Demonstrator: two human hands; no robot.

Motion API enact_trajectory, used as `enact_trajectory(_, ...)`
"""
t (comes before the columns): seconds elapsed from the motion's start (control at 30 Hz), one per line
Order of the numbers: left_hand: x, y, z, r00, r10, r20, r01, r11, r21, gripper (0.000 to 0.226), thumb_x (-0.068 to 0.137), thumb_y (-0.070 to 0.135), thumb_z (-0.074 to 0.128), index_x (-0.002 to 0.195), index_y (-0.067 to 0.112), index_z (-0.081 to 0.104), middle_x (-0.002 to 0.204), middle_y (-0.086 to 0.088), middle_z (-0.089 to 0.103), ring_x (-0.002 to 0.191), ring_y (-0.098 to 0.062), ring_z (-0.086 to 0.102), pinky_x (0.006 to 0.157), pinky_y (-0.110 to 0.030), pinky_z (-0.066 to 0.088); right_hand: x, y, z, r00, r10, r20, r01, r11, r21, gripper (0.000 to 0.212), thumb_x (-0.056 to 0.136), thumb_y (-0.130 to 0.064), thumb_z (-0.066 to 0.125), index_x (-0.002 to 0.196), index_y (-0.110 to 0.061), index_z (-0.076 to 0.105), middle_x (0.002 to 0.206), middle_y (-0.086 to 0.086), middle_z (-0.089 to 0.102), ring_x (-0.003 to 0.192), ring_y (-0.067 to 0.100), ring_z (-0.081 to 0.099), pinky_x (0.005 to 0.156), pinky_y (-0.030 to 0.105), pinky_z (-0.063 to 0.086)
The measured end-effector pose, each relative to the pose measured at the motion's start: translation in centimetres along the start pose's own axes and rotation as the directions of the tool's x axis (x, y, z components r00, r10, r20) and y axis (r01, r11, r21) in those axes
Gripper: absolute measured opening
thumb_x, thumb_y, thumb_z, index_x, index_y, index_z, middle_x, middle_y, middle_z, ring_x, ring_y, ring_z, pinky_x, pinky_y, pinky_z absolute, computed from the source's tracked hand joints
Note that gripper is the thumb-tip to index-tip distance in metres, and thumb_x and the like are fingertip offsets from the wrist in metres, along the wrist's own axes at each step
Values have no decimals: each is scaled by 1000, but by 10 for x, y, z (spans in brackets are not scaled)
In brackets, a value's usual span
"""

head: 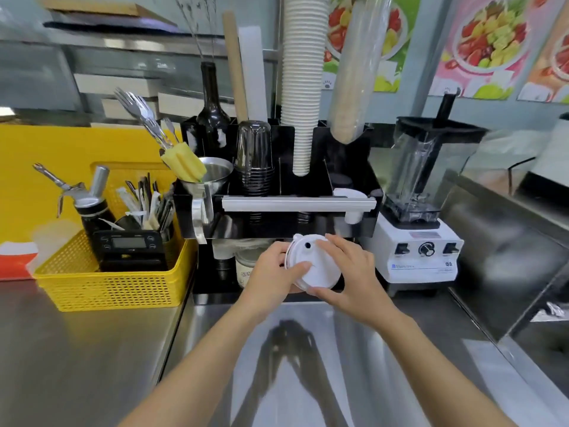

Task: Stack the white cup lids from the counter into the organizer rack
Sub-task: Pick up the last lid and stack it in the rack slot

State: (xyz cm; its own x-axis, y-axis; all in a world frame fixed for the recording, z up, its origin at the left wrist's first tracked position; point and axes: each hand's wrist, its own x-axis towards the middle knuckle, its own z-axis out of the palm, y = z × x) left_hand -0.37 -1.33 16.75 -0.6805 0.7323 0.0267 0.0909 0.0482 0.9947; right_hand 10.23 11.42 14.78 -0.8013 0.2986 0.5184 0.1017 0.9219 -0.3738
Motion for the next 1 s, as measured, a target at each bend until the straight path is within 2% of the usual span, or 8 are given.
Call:
enact_trajectory(0.13, 31, 30, 23, 995, 92, 41, -92, 996, -13, 18, 87, 8, 61, 94, 23, 54, 94, -2, 67, 76, -13, 68, 54, -21, 56, 27, 24, -31, 995, -48, -84, 42, 996, -74, 65, 69, -56, 56, 124, -22, 47, 129, 12, 51, 117, 15, 36, 95, 38, 26)
enact_trajectory(0.23, 55, 49, 36, 989, 138, 47, -137, 990, -13, 17, 87, 11, 62, 94, 25, 54, 93, 0, 66, 77, -10, 67, 55, -21, 57, 53, 39, -56, 997, -68, -42, 63, 990, -123, 71, 67, -59, 49, 128, -23, 48, 134, 8, 46, 122, 19, 37, 94, 30, 14)
enact_trajectory(0.4, 103, 77, 51, 983, 183, 27, -185, 978, 95, 16, 86, 22, 62, 99, 19, 54, 102, -4, 66, 93, -21, 66, 82, -41, 58, 100, 56, -88, 999, -41, 13, 43, 989, -141, 81, 58, -63, 40, 130, -26, 43, 131, -3, 48, 122, 15, 38, 92, 30, 15)
enact_trajectory(0.5, 129, 88, 56, 969, 246, -5, -232, 920, 315, 34, 88, 29, 58, 118, 17, 51, 114, -1, 61, 107, -20, 59, 93, -35, 48, 125, 72, -97, 999, 16, 43, -11, 993, -119, 73, 68, -55, 56, 133, -26, 40, 136, -4, 48, 126, 13, 37, 93, 31, 16)
enact_trajectory(0.6, 150, 92, 59, 960, 279, -20, -246, 875, 418, 59, 91, 33, 52, 142, 14, 31, 144, -5, 43, 131, -22, 43, 109, -41, 37, 148, 93, -98, 994, 76, 79, -66, 990, -128, 65, 77, -42, 64, 134, -27, 38, 136, -1, 49, 127, 15, 38, 98, 36, 17)
enact_trajectory(0.67, 163, 90, 58, 945, 326, -5, -274, 802, 530, 57, 94, 34, 48, 144, 15, 29, 149, -4, 38, 135, -22, 37, 112, -40, 32, 161, 104, -96, 989, 96, 108, -80, 987, -141, 67, 74, -48, 61, 133, -29, 37, 131, 0, 53, 124, 16, 41, 98, 37, 18)
enact_trajectory(0.8, 186, 80, 60, 910, 402, 102, -319, 522, 791, 46, 94, 32, 44, 138, 16, 41, 138, -5, 51, 128, -24, 43, 109, -38, 29, 181, 119, -88, 978, 114, 174, -81, 979, -189, 67, 75, -52, 58, 134, -31, 35, 120, 1, 57, 116, 17, 45, 94, 37, 20)
enact_trajectory(1.0, 200, 66, 61, 905, 346, 247, -348, 271, 897, 47, 94, 35, 42, 138, 18, 39, 137, -3, 51, 136, -22, 31, 116, -39, 10, 190, 131, -82, 911, 168, 377, -27, 935, -352, 70, 79, -53, 56, 139, -30, 28, 109, -1, 48, 109, 19, 44, 89, 36, 19)
